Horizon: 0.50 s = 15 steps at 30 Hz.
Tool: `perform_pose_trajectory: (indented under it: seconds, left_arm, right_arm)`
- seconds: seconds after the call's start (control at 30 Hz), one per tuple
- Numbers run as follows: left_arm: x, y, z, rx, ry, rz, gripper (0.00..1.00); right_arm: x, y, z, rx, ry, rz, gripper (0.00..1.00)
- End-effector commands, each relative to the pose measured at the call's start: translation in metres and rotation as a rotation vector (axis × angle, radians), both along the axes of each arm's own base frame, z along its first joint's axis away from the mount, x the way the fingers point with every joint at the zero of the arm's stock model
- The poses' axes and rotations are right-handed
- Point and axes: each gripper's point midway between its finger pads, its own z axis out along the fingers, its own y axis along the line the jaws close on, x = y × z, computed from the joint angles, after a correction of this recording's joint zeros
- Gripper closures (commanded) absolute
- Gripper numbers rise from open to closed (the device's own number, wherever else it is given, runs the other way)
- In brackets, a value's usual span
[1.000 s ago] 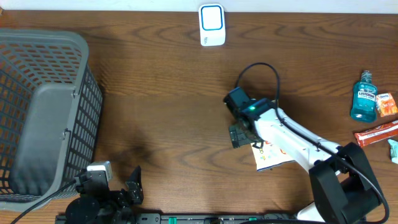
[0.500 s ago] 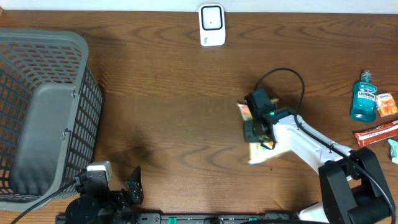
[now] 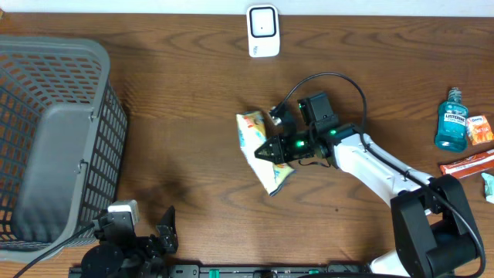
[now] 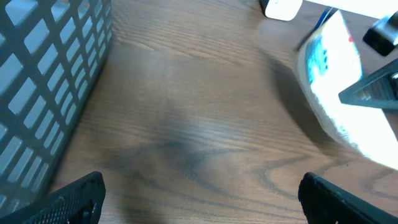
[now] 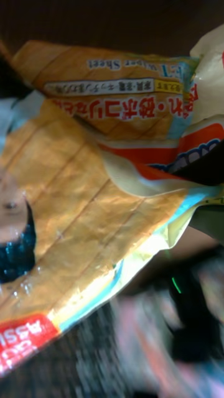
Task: Scan the item barcode
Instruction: 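Lower the right gripper onto the yellow wiper-sheet bag and grasp it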
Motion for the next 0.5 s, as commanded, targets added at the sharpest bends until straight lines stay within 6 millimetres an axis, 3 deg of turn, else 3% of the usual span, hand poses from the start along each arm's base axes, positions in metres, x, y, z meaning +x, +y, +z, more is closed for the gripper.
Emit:
perform_pose_trajectory:
  seconds: [0.0, 0.07, 0.3, 0.47]
  left_arm:
    - [0.000, 0.000, 0.001, 0.014, -0.005, -0.011, 0.01]
    - [0.000, 0.000, 0.001, 0.014, -0.005, -0.011, 0.01]
    - [0.000, 0.000, 0.001, 0.014, -0.005, -0.011, 0.01]
    - [0.000, 0.000, 0.001, 0.014, -0.005, -0.011, 0.01]
  right_arm:
    - [-0.042, 0.014, 0.088, 0.507, -0.016, 0.342, 0.99]
    - [-0.045, 0.011, 0.100, 0.573, -0.018, 0.381, 0.99]
    - [-0.048, 0.013, 0.101, 0.564, 0.030, 0.377, 0.99]
    - [-0.045, 0.013, 0.101, 0.590, -0.134, 0.416, 0.99]
